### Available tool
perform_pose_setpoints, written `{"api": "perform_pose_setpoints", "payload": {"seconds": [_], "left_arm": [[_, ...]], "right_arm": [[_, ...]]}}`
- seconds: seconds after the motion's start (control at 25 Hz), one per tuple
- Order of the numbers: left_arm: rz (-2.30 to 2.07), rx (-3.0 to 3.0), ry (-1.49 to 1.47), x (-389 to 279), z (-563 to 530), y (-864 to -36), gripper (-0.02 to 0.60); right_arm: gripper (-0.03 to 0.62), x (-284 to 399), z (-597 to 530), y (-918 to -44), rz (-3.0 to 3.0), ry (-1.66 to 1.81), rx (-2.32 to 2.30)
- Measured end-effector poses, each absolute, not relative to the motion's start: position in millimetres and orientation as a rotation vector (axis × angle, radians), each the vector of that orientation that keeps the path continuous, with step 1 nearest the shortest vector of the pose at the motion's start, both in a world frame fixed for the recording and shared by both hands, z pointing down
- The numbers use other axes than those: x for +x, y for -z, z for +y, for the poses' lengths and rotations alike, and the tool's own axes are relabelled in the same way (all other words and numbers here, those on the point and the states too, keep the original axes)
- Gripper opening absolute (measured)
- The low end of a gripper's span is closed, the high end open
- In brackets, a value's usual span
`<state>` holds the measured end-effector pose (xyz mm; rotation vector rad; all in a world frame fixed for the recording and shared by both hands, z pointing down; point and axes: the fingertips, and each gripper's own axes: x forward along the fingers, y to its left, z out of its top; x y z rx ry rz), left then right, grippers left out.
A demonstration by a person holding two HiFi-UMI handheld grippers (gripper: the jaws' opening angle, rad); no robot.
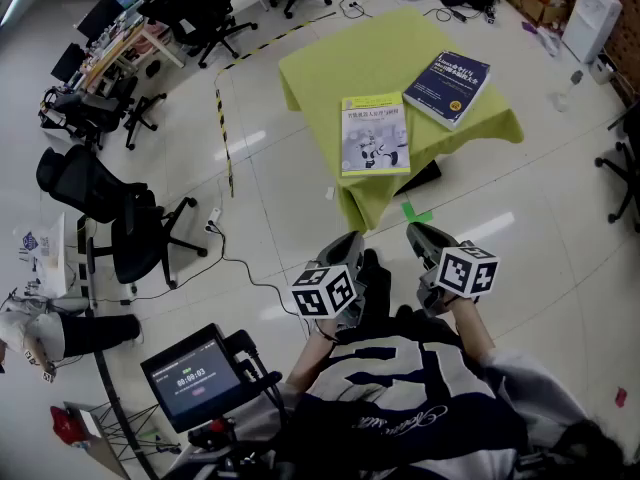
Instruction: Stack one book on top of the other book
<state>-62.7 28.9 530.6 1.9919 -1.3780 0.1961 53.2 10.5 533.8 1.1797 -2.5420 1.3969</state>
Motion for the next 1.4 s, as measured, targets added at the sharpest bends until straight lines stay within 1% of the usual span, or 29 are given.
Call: {"api": "perform_pose_setpoints", "payload": {"seconds": [0.16,0.4,0.48,0.6,0.68,0.76,0.92,1.16,1.24,1.28,1.4], "left_arm": [[-1.37,1.998,-0.218,-69,1,-540,0.003],[-1.295,2.03,-0.278,-91,-78,-555,0.003],[-1.257,2.027,-0.309,-99,-100,-563,0.003],[-1.216,2.024,-0.371,-115,-132,-580,0.003],[-1.191,2.023,-0.408,-126,-153,-589,0.003],[-1.167,2.022,-0.426,-135,-171,-595,0.003],[-1.13,2.017,-0.432,-145,-197,-604,0.003],[-1.082,1.981,-0.454,-141,-208,-619,0.003],[-1.081,1.962,-0.446,-139,-209,-620,0.003],[-1.085,1.952,-0.442,-138,-210,-620,0.003],[-1.094,1.924,-0.427,-140,-213,-623,0.003]], "right_arm": [[0.04,50,-15,-543,-2.526,-1.405,1.181],[0.101,37,-75,-563,-2.439,-1.417,1.222],[0.107,36,-92,-569,-2.398,-1.424,1.274],[0.137,35,-121,-586,-2.333,-1.423,1.337],[0.165,36,-140,-601,-2.287,-1.412,1.372],[0.21,38,-155,-615,-2.243,-1.417,1.403],[0.252,39,-176,-648,-2.173,-1.575,1.419],[0.252,38,-192,-685,-2.091,-1.848,1.354],[0.232,32,-194,-682,-2.096,-1.999,1.268],[0.182,30,-195,-679,-2.093,-2.065,1.231],[0.112,29,-195,-671,-2.093,-2.153,1.187]]}}
